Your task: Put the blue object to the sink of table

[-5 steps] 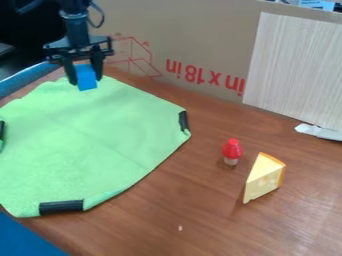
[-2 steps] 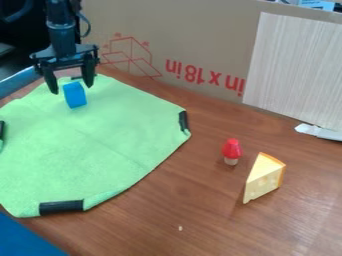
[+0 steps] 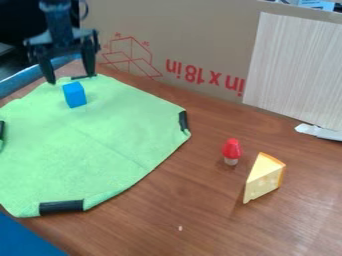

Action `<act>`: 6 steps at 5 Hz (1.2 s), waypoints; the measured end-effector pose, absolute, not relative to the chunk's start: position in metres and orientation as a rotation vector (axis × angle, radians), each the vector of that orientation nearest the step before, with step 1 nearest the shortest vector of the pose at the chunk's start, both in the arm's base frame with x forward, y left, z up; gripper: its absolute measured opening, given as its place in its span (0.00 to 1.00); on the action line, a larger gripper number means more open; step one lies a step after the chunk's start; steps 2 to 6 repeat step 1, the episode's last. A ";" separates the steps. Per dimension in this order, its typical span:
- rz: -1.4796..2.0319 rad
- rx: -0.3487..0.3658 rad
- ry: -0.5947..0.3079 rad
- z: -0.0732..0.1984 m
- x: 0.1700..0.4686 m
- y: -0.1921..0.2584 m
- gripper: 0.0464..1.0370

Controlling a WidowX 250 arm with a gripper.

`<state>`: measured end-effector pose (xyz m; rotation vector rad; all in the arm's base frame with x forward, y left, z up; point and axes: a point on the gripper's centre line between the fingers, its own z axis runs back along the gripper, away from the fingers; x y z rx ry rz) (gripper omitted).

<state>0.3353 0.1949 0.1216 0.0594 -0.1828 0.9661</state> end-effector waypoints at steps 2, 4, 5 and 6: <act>0.854 0.062 -0.227 0.163 0.317 0.162 0.96; 0.854 0.062 -0.227 0.163 0.317 0.162 0.96; 0.854 0.062 -0.227 0.163 0.317 0.162 0.96; 0.854 0.062 -0.227 0.163 0.317 0.162 0.96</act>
